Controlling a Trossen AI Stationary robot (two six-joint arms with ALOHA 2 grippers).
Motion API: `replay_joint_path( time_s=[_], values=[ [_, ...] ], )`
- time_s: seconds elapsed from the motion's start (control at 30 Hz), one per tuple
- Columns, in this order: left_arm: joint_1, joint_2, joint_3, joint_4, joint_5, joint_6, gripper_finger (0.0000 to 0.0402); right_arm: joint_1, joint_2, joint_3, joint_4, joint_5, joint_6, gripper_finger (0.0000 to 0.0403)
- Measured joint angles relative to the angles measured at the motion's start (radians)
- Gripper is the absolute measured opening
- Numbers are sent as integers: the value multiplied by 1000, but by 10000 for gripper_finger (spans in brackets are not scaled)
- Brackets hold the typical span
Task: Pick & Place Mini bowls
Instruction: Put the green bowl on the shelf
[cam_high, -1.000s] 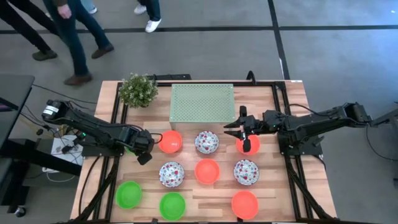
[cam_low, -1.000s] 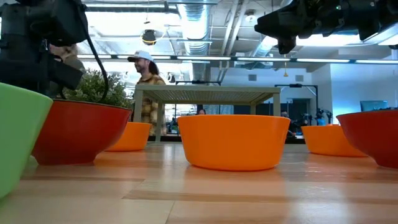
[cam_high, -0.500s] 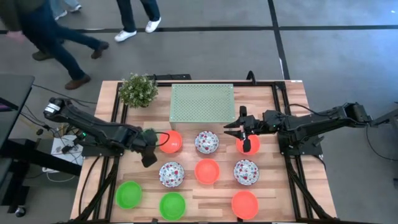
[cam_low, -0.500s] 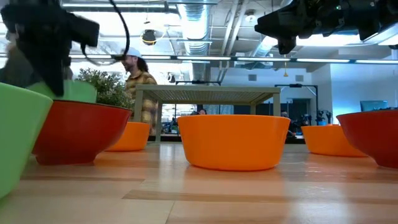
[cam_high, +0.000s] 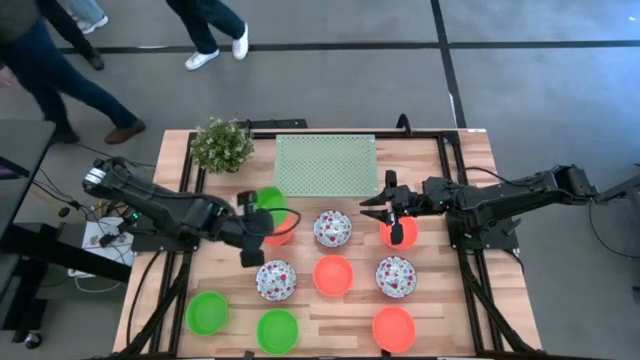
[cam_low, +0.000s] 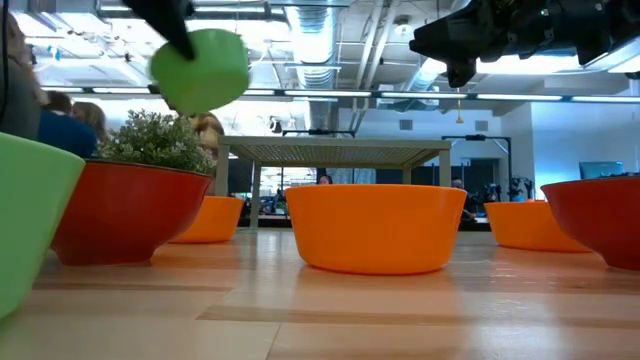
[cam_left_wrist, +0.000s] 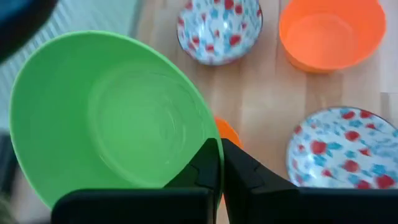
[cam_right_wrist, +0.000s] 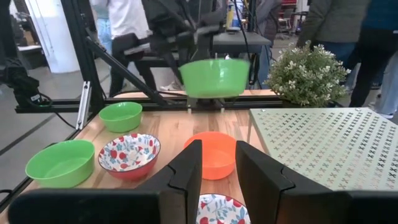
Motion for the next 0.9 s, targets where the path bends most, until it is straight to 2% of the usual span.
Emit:
replay_joint_path(
  time_s=[0.17,0.4,0.57,0.73,0.9],
  values=[
    [121,61,91,-3,-1,226,6,0,0,0,0,0,0,93],
    [394,115,143,-10,190,472,7,-1,0,0,8,0,-28,93],
    [558,147,143,-10,246,579,7,-1,0,0,18,0,-37,93],
    [626,198,143,-9,256,603,7,-1,0,0,17,0,-37,93],
    [613,237,146,0,228,653,8,-2,0,0,18,0,-37,93]
  ],
)
